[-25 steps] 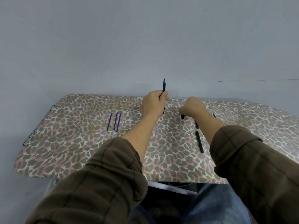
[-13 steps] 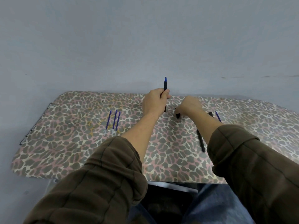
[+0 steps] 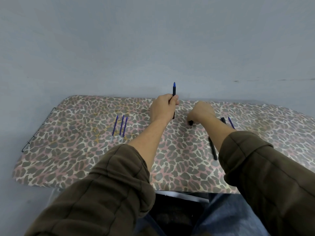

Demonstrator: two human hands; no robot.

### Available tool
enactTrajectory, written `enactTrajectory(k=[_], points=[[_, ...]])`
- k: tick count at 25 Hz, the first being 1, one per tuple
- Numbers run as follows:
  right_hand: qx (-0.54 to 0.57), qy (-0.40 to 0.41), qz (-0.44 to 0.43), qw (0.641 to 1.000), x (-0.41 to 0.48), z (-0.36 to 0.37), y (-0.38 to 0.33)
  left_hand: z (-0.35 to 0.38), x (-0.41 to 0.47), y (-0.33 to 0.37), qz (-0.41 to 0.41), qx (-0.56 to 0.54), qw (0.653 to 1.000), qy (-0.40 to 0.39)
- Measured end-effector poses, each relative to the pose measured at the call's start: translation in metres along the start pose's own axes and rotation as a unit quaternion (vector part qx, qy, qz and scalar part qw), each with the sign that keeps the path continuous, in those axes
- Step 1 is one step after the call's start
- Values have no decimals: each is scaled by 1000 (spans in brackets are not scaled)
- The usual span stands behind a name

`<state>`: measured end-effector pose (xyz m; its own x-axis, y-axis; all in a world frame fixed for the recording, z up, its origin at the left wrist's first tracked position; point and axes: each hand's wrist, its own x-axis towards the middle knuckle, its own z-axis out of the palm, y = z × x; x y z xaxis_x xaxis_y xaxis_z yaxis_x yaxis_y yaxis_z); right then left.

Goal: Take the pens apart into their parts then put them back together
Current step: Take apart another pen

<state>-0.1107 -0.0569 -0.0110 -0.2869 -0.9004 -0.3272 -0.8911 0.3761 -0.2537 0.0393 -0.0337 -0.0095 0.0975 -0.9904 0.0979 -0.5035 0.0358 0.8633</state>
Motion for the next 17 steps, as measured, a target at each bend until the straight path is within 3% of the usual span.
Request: enactTrajectory(k=[12, 15, 17], points=[[26, -11, -15, 999, 0, -15, 9, 5, -4, 5, 2, 20, 1000, 6], [145, 71, -64, 985, -6, -48, 6, -1, -4, 15, 13, 22, 1000, 9], [273, 101, -124, 949, -19, -77, -2, -6, -4, 27, 22, 16, 1000, 10]])
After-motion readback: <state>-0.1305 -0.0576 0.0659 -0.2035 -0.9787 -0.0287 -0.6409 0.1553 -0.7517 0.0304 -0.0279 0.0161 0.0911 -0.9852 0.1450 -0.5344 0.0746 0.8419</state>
